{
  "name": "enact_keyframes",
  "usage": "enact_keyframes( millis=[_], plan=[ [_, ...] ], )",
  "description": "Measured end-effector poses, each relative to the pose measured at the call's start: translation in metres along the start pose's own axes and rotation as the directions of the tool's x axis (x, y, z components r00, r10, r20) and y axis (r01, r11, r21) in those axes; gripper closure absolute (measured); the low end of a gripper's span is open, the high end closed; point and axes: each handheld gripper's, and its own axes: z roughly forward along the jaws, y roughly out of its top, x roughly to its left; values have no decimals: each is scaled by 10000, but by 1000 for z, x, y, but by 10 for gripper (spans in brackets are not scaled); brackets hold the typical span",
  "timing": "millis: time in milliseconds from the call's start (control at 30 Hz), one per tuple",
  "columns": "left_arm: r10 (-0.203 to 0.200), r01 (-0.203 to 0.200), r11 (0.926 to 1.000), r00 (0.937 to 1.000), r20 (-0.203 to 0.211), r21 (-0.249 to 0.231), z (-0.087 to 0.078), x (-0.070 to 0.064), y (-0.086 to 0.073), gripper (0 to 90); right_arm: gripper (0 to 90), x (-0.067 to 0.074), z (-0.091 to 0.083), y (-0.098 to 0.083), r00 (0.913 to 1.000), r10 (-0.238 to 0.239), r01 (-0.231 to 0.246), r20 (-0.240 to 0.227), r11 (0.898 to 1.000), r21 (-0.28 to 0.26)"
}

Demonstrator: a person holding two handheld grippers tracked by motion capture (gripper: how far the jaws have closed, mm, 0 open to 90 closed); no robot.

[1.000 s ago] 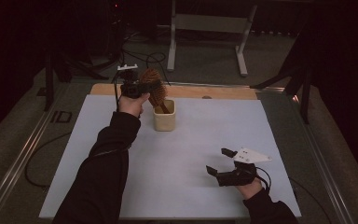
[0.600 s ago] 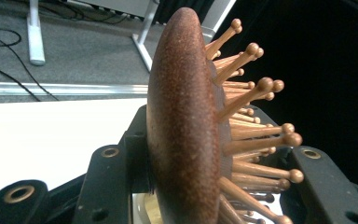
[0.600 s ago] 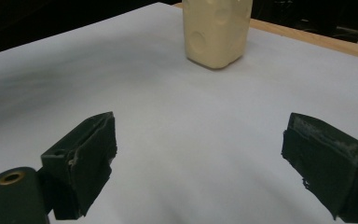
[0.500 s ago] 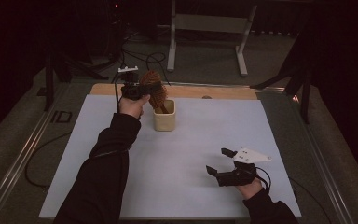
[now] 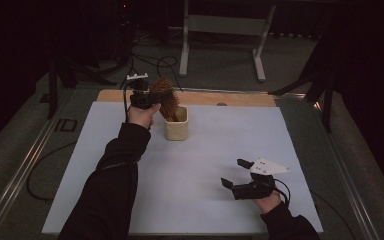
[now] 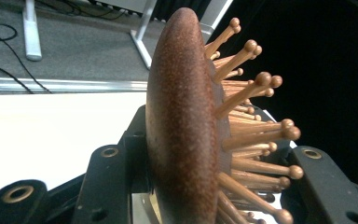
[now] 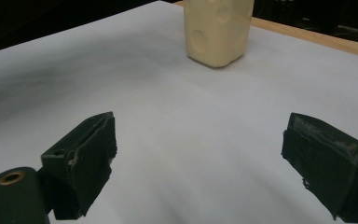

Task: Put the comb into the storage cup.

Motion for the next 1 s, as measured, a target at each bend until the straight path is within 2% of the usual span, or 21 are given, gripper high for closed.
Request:
enact_keyframes(
  millis=[333,467,633,733,800,900,1000],
  plan=[
    [39,-39,10000,10000,46,-5,2,3,0,489,95,0,-1,0,10000,-10,10,-1,10000,-9],
    [358,-356,9993,9992,-189,112,3,0,1,465,95,0,-1,0,10000,18,-18,-7,10000,-41],
    [478,-470,9986,9983,-342,251,2,-2,2,443,95,0,-1,0,10000,-6,6,-4,10000,-33],
    [602,-591,9980,9967,-539,229,1,-4,4,424,95,0,-1,0,10000,21,-21,4,10000,-36],
    [482,-478,9988,9976,-496,86,-2,-4,6,415,95,0,-1,0,10000,1,-1,13,10000,-34],
    [632,-630,9980,9955,-699,47,-6,-6,10,379,95,-1,-2,0,10000,11,-11,31,10000,-33],
    [680,-682,9977,9957,-629,-17,-13,-7,14,351,95,0,-2,1,10000,40,-40,27,10000,-32]
  ],
)
